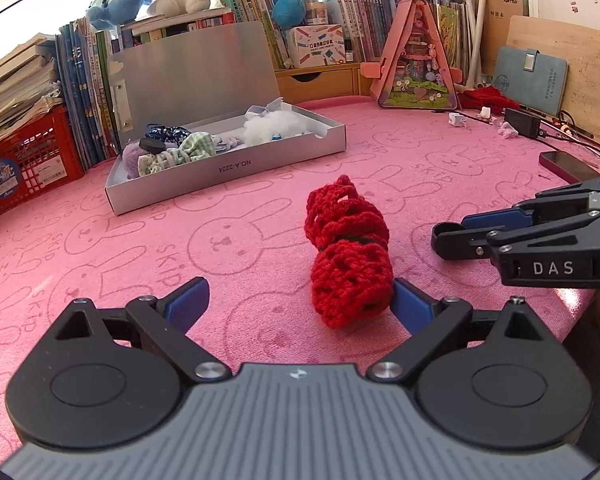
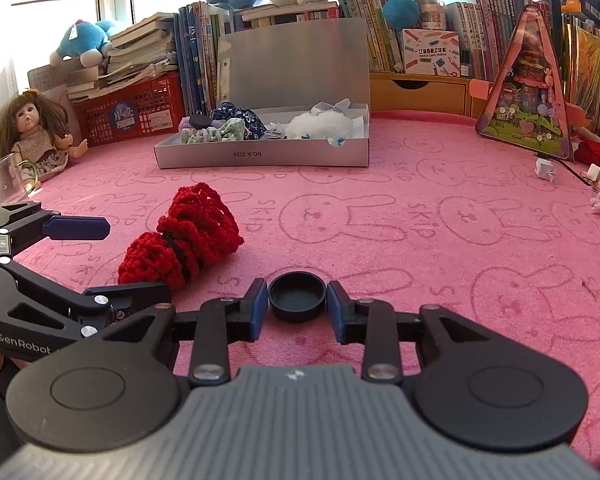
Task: Organize objects
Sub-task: 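Close the left gripper around the red knitted item, then carry the red knitted item and black lid over the silver box with both grippers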
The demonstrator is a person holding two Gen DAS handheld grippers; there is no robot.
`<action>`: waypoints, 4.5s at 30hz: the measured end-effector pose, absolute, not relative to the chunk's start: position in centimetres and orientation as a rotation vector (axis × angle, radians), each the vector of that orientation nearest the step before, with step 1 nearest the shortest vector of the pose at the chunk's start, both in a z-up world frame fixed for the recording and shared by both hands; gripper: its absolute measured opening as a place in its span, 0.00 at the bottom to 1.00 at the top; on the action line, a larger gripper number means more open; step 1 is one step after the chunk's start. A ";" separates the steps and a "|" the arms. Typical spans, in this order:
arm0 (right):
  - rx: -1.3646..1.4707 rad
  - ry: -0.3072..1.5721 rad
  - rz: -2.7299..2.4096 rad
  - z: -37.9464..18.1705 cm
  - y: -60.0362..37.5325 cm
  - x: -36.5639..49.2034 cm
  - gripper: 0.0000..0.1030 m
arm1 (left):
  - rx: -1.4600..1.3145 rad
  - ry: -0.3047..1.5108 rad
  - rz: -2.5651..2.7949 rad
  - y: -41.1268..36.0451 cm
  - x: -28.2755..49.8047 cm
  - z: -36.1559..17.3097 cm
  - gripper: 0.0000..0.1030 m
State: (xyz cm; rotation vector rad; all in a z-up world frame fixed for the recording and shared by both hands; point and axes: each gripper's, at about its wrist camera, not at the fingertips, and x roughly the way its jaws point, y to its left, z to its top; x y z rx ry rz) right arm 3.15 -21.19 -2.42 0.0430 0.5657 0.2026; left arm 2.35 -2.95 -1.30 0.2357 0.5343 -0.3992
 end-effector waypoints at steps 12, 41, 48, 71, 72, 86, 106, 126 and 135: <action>0.011 0.559 0.228 -2.5 -20.3 3.1 0.38 | 0.233 0.540 -0.206 1.3 3.0 -0.5 0.95; 0.039 0.521 0.218 -1.7 -19.9 4.3 0.37 | -0.056 0.601 -0.165 -1.8 8.3 -0.8 0.48; 0.053 0.513 0.227 -1.6 -19.6 4.7 0.37 | -0.039 0.599 -0.173 -1.5 7.2 -0.7 0.47; 0.025 0.471 0.237 -0.1 -18.5 6.3 0.37 | -0.033 0.568 -0.170 -1.4 6.6 1.1 0.47; 0.025 0.473 0.238 -0.2 -18.5 6.3 0.37 | -0.036 0.570 -0.177 -1.4 6.4 1.2 0.47; 0.028 0.470 0.237 -0.1 -18.4 6.4 0.37 | -0.011 0.575 -0.214 -1.7 4.8 0.8 0.47; 0.053 0.407 0.244 2.9 -18.7 9.5 0.37 | -0.022 0.494 -0.190 -1.6 7.9 4.2 0.47; 0.082 0.415 0.217 4.5 -19.4 15.1 0.37 | -0.014 0.487 -0.134 -1.3 14.4 5.0 0.47; 0.089 0.443 0.220 4.3 -19.5 17.7 0.37 | -0.014 0.479 -0.146 -1.7 16.8 5.3 0.47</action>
